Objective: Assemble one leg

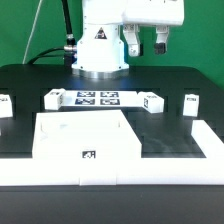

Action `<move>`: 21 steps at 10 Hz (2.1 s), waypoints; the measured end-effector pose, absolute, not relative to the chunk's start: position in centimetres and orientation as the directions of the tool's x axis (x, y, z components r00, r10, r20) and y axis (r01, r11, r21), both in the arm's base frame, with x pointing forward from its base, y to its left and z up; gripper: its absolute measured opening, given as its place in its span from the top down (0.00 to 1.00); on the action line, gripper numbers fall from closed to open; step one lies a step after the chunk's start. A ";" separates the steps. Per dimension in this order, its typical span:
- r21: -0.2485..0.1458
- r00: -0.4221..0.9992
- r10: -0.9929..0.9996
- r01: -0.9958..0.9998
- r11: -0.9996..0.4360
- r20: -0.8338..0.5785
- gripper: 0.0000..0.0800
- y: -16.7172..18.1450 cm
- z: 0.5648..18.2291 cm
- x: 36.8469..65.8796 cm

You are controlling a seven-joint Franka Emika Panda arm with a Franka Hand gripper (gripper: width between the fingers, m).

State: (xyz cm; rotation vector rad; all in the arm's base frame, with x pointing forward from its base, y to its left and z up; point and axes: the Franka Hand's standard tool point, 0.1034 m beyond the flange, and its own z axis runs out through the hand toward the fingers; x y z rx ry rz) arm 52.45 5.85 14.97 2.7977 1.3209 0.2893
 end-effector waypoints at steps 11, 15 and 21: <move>0.151 0.449 0.886 0.873 -0.463 0.117 0.19 4.6 13.2 50.7; 0.163 0.206 0.979 0.966 -0.203 -0.003 0.19 1.4 10.5 50.4; 0.147 0.142 0.990 0.980 -0.137 -0.022 0.19 0.0 10.1 50.5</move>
Offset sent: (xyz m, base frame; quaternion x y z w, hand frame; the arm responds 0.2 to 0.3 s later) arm 0.0000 0.0000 0.0000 0.0000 0.0000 0.0000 1.0000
